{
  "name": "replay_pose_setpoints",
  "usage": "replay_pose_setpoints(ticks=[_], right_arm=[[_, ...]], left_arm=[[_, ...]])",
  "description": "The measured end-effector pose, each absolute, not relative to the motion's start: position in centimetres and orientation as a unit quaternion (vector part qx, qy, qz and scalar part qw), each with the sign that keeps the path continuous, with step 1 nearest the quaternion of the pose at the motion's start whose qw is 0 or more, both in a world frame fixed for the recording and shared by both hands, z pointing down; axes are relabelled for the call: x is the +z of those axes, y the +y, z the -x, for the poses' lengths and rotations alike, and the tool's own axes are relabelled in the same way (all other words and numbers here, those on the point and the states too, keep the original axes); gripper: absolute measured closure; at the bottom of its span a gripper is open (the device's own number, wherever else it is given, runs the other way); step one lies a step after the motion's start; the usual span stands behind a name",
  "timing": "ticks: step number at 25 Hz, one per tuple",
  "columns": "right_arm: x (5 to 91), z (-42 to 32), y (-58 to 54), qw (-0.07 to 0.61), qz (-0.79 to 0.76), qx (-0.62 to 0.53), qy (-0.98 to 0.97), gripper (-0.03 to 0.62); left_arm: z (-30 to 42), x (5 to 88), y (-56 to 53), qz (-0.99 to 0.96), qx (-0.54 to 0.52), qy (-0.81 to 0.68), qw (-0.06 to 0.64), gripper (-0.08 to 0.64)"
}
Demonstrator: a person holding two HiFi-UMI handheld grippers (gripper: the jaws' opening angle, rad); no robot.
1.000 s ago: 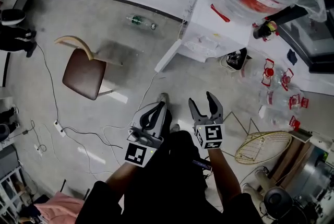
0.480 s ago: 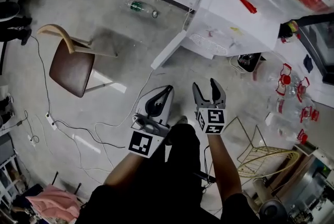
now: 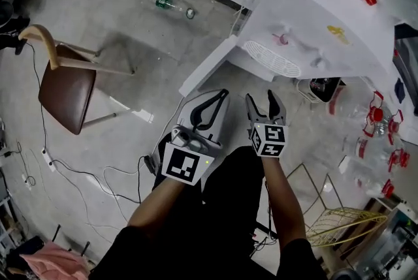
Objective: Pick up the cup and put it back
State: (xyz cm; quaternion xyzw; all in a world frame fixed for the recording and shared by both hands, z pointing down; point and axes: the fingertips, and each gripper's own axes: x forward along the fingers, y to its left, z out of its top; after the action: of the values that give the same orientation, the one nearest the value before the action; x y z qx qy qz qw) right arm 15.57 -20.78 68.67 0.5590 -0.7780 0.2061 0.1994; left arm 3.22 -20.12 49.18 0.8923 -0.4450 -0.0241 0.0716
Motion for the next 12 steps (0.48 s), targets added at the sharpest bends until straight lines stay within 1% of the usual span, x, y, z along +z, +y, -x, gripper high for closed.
replay_pose_setpoints(ticks=[5,12], right_arm=[[75.7,-16.9,-22.9,0.188,-0.57,0.187,-0.778,0.318],[82.3,-19.5,-25.5,0.174,-0.588,0.157,-0.774,0.318]], left_arm=[[-6.3,56.0,-22.6,-0.904,-0.042,-0.419,0.069,0.552],[-8.4,61.3,-23.7,-0.907,-0.08,-0.413,0.02,0.552]])
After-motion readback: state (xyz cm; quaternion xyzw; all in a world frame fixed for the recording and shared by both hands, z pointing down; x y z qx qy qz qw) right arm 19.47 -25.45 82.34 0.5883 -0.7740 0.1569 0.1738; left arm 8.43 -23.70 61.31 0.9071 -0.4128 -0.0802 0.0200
